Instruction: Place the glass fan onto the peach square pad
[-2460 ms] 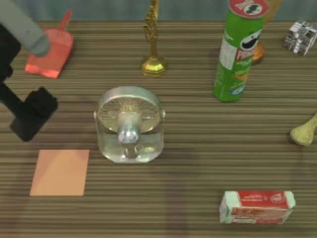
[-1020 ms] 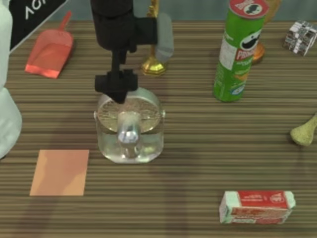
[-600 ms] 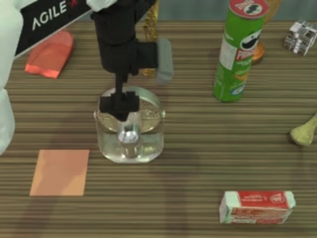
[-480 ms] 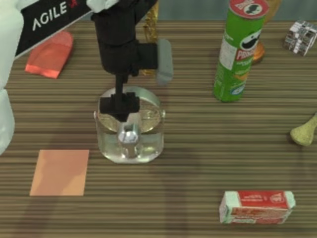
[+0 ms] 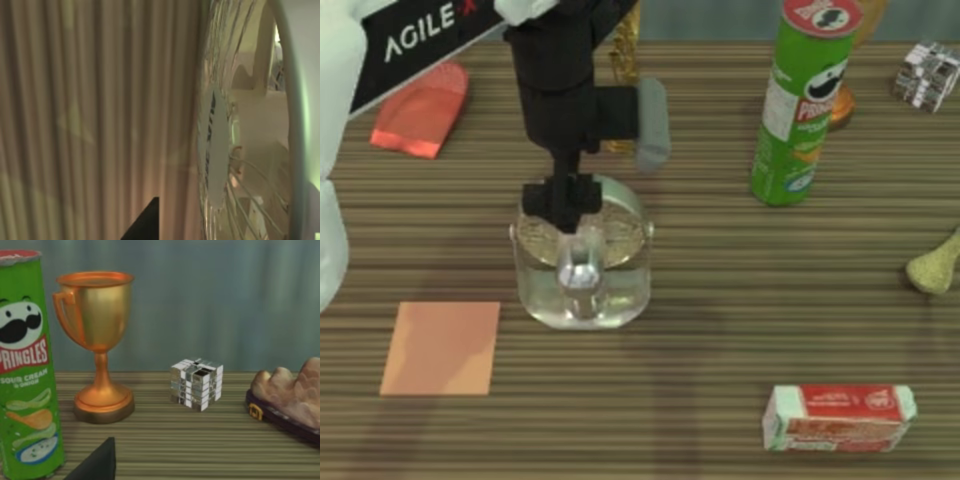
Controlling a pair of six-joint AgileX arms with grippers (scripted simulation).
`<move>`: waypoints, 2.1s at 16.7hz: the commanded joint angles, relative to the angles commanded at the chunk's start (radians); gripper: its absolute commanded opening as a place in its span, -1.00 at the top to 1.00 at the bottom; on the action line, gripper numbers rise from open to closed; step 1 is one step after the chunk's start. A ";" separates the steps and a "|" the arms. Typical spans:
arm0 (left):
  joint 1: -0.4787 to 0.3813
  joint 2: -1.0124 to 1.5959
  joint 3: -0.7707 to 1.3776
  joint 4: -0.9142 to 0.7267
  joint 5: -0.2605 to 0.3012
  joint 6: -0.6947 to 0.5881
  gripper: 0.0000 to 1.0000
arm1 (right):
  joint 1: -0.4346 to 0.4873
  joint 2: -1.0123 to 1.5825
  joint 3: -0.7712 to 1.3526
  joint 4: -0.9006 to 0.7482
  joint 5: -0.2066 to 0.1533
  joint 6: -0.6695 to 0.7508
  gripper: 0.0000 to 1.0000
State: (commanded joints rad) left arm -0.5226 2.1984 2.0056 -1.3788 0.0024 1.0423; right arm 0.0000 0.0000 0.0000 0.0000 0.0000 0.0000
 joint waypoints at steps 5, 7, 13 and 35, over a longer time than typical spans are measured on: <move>0.000 0.000 0.000 0.000 0.000 0.000 0.66 | 0.000 0.000 0.000 0.000 0.000 0.000 -1.00; 0.000 0.000 0.000 0.000 0.000 0.000 0.96 | 0.000 0.000 0.000 0.000 0.000 0.000 -1.00; 0.000 0.000 0.000 0.000 0.000 0.000 1.00 | 0.000 0.000 0.000 0.000 0.000 0.000 -1.00; 0.019 0.023 0.224 -0.267 -0.026 -0.148 1.00 | 0.000 0.000 0.000 0.000 0.000 0.000 -1.00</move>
State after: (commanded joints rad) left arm -0.5033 2.2210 2.2297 -1.6459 -0.0232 0.8943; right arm 0.0000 0.0000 0.0000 0.0000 0.0000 0.0000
